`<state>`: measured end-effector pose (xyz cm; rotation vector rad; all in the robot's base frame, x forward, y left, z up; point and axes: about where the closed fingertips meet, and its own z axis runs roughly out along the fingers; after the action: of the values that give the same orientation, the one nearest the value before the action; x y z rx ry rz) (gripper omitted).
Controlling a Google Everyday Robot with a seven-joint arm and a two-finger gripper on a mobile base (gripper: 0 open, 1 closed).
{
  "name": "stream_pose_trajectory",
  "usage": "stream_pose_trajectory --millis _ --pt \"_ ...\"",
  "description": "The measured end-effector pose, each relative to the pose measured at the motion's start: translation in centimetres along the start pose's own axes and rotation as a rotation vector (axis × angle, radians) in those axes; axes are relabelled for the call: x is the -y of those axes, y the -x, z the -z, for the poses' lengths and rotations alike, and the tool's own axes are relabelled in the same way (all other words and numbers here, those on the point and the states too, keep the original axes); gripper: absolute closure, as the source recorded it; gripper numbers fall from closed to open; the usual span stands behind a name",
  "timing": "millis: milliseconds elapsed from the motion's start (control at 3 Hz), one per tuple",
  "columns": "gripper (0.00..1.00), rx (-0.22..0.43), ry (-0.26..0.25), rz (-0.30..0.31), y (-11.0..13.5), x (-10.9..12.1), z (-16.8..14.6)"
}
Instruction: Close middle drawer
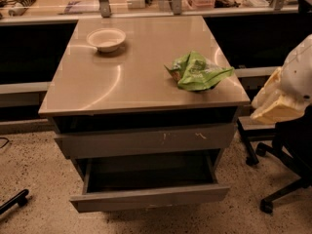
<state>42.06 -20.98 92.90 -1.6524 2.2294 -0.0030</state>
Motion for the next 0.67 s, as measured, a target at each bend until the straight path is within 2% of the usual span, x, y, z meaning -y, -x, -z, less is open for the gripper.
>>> stream_pose_trajectory --millis 333,667 --pt "0.89 0.066 0.042 -0.043 -0.7 -3.1 -5.6" --pt "1.0 0.135 0.114 -0.054 -0.7 -6.8 -13.4"
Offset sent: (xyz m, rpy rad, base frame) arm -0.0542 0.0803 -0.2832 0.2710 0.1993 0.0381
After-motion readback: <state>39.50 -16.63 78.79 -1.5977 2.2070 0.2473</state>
